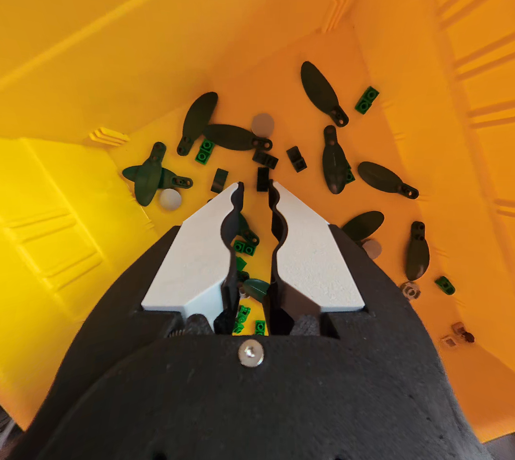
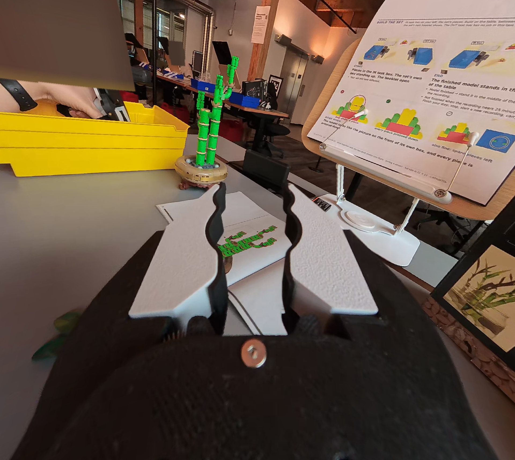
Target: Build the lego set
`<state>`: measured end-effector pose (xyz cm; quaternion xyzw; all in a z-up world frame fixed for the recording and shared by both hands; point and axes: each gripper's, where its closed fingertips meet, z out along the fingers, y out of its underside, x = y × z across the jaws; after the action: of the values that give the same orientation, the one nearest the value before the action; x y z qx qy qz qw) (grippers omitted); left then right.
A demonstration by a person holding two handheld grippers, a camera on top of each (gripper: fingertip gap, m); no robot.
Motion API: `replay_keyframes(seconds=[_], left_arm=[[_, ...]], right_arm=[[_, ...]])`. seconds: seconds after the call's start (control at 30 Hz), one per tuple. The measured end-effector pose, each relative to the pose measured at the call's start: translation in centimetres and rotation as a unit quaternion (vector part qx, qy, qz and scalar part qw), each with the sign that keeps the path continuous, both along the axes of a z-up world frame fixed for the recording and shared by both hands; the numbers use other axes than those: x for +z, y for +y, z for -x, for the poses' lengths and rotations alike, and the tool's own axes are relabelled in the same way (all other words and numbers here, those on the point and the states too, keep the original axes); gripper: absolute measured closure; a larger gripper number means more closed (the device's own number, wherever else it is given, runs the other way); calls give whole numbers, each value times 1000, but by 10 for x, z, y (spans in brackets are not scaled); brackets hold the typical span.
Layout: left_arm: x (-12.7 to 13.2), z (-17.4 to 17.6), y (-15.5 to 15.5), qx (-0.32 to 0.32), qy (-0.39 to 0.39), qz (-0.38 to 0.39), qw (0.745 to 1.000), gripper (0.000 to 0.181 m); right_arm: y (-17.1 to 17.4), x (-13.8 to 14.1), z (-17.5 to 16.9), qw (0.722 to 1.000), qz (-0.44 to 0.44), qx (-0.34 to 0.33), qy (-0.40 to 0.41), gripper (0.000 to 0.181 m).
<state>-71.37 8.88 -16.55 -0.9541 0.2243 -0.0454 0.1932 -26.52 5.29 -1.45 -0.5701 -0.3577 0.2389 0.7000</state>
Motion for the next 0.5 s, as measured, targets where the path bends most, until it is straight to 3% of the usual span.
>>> replay_keyframes(seconds=[0.3,0.5], left_arm=[[0,-2,-6,-44,54,5,998,175],[8,8,-5,-21,79,-1,997,175]], right_arm=[[9,-2,-11,999,-8,-31,-12,142],[6,11,-22,999,-27,-46,-5,143]])
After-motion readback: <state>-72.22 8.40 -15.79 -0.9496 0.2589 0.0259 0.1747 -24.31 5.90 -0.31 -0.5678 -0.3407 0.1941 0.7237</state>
